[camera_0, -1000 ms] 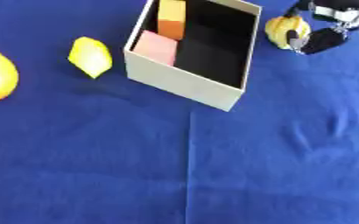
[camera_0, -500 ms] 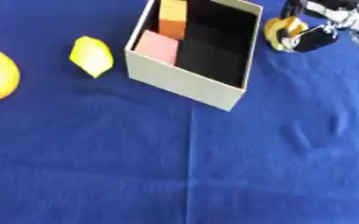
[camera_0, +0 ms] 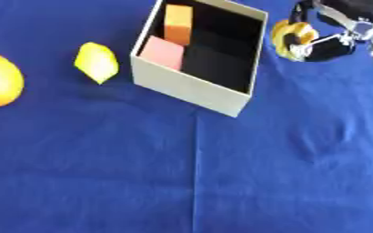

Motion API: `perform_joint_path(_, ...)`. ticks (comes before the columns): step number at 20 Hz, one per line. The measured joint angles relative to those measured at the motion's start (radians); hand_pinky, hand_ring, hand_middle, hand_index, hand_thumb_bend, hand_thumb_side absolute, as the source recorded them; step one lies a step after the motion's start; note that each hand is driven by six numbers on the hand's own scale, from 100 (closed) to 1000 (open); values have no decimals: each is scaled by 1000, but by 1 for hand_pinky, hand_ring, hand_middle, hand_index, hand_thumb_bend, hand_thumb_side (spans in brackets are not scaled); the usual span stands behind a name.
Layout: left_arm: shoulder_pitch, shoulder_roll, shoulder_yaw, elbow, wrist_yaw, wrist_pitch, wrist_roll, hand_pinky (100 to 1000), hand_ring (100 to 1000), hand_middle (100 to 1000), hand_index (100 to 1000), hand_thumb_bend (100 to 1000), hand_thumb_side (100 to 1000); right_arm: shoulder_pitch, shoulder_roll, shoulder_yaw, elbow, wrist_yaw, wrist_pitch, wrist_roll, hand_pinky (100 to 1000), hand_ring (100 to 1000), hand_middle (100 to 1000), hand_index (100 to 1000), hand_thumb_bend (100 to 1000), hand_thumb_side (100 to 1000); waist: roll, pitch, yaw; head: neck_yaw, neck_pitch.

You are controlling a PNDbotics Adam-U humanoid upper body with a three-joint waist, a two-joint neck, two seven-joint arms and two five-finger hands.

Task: Pick up objects on the table and place them in the box.

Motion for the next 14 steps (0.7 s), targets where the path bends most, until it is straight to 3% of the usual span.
perform_joint_path(8, 8, 1, 0, 0, 9, -1, -4, 859, 789, 776, 876, 100, 355, 45, -73, -65, -198, -119, 38, 6, 787, 707, 464, 604, 100, 205, 7, -32, -16, 14, 16)
perform_joint_path(14, 5, 1, -4, 0, 18, -2, -5, 858, 789, 776, 875, 100, 346, -39, -78, -49, -258, -227, 14, 20, 789, 707, 467, 608, 100, 199, 8, -41, -12, 12, 25)
